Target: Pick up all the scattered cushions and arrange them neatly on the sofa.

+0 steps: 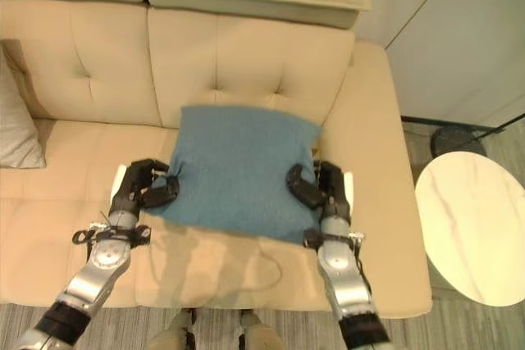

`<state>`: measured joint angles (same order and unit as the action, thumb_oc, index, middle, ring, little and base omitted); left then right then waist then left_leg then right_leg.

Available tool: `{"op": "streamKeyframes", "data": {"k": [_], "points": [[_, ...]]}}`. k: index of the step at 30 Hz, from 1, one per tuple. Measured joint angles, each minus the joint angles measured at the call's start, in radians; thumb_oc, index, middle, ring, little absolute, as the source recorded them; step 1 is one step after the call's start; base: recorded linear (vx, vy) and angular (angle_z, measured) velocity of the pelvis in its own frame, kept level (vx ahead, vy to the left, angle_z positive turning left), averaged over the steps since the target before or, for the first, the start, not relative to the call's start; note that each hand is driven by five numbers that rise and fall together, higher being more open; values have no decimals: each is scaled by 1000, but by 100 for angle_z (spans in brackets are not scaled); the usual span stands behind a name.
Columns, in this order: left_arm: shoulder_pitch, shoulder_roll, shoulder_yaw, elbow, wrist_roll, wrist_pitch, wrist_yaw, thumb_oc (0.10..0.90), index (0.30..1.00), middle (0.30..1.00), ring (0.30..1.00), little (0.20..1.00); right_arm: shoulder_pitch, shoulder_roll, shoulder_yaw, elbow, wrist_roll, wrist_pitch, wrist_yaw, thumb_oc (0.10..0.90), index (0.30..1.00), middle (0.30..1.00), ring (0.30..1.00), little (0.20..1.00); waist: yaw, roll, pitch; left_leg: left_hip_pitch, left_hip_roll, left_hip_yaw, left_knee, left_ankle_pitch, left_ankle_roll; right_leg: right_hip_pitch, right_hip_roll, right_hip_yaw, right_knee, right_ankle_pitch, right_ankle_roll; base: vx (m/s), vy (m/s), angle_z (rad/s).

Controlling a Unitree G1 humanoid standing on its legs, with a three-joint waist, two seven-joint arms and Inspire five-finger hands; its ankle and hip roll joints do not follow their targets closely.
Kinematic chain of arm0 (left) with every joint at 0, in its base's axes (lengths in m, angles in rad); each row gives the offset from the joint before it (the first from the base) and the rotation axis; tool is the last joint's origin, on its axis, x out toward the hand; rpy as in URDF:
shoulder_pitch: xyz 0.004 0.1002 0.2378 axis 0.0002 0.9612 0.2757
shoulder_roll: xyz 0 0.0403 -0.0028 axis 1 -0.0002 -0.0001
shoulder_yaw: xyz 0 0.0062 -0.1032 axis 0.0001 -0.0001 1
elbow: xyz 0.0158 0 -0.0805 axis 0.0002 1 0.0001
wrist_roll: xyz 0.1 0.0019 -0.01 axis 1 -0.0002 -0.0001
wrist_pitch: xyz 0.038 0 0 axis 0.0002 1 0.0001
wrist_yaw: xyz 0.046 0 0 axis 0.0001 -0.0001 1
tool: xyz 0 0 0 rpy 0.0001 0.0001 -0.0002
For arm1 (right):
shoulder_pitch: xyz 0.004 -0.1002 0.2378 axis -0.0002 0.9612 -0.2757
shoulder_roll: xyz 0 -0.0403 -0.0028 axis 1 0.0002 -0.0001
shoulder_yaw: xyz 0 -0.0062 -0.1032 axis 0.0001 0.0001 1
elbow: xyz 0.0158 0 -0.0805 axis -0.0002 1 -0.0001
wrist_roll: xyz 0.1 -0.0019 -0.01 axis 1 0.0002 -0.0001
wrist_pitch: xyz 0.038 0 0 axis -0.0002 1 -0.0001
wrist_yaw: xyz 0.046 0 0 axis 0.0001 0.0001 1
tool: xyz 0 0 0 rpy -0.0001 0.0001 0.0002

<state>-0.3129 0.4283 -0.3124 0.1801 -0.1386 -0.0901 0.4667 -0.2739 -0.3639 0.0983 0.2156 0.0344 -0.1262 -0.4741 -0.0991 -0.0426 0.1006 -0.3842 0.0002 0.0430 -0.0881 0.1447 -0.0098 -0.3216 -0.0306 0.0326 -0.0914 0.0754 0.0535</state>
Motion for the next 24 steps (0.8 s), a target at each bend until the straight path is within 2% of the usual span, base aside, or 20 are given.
{"op": "streamKeyframes", "data": {"k": [6, 11, 12, 13, 14, 15, 16, 17, 18, 21, 22, 23, 24], "points": [[-179, 3, -2, -1, 150, -16, 156, 400, 300, 300, 300, 300, -183, -60, 23, -2, -249, -2, -193, 400, 300, 300, 300, 300, 16, 9, 4, -46, 0, -12, 0, 11, -13, -41, 0, -7, 0, 0, 0, -22, -20, 4], [-244, 0, -28, 3, 217, -18, 237, 400, 300, 300, 300, 300, -242, -78, 33, 5, -367, 5, -308, 400, 300, 300, 300, 300, 26, 16, 9, -89, 3, -33, 0, 25, -17, -79, 3, -29, 6, 0, 0, -42, -36, 8], [-257, -7, -32, 14, 220, -20, 254, 400, 300, 300, 300, 300, -271, -95, 46, 22, -378, 8, -324, 400, 300, 300, 300, 300, 33, 46, 31, -90, 20, -47, 0, 43, 8, -142, 17, -29, 129, -31, 30, -64, -33, -4], [-280, -17, -43, 53, 218, -31, 266, 400, 300, 300, 300, 300, -310, -116, 71, 64, -382, 6, -339, 400, 300, 300, 300, 300, 28, 72, 48, -93, 27, -56, 1, 56, 25, -193, 23, -34, 188, -78, 65, -85, -61, 1], [-326, -23, -68, 129, 209, -49, 269, 400, 300, 300, 300, 300, -361, -139, 102, 136, -381, 9, -350, 400, 300, 300, 300, 300, 26, 80, 50, -96, 18, -49, 1, 58, 25, -194, 19, -27, 112, -60, 70, -75, -37, 23], [-366, -28, -86, 178, 195, -50, 259, 400, 300, 300, 300, 300, -391, -153, 115, 182, -378, 14, -349, 400, 300, 300, 300, 300, 21, 71, 48, -101, -5, -49, 1, 56, 22, -191, -4, -26, 49, -2, 74, -72, -48, 39], [-416, -28, -115, 246, 148, -67, 251, 400, 300, 300, 300, 300, -444, -165, 137, 260, -361, 13, -352, 400, 300, 300, 300, 300, 15, 73, 46, -113, -14, -53, 1, 50, 13, -192, -14, -35, 25, 51, 22, -71, -26, 18], [-558, -17, -181, 392, 59, -68, 204, 400, 300, 300, 300, 300, -593, -171, 196, 422, -284, 35, -327, 400, 300, 300, 300, 300, 29, 78, 48, -165, -2, -48, 0, 54, 6, -237, -1, -36, -1, 97, 4, -89, -37, 2], [-661, -2, -238, 505, 8, -57, 148, 400, 300, 300, 300, 300, -670, -158, 243, 517, -210, 52, -310, 400, 300, 300, 300, 300, 24, 77, 49, -216, 13, -49, 0, 62, -6, -289, 15, -40, 0, 118, -12, -75, -25, -16], [-694, -11, -263, 584, -37, -54, 116, 400, 300, 300, 300, 300, -692, -133, 251, 573, -153, 59, -290, 400, 300, 300, 300, 300, 23, 82, 56, -246, 21, -49, 0, 67, -13, -319, 23, -42, 0, 129, -16, -35, -22, -2], [-723, -14, -295, 672, -63, -47, 76, 400, 300, 300, 300, 300, -727, -126, 286, 648, -106, 65, -264, 400, 300, 300, 300, 300, 24, 88, 64, -264, 22, -49, 0, 64, -17, -338, 29, -42, 0, 130, -14, -22, -7, -6], [-723, -14, -294, 680, -75, -43, 70, 400, 300, 300, 300, 300, -737, -123, 294, 661, -88, 69, -249, 400, 300, 300, 300, 300, 23, 88, 65, -272, 22, -49, 0, 63, -19, -347, 30, -42, 0, 130, -14, -23, -11, -3], [-723, -12, -292, 668, -99, -40, 67, 400, 300, 300, 300, 300, -750, -123, 294, 664, -45, 71, -229, 400, 300, 300, 300, 300, 23, 91, 94, -278, 22, -48, 0, 66, -22, -353, 30, -42, 0, 132, -16, 0, 0, 0]]}}
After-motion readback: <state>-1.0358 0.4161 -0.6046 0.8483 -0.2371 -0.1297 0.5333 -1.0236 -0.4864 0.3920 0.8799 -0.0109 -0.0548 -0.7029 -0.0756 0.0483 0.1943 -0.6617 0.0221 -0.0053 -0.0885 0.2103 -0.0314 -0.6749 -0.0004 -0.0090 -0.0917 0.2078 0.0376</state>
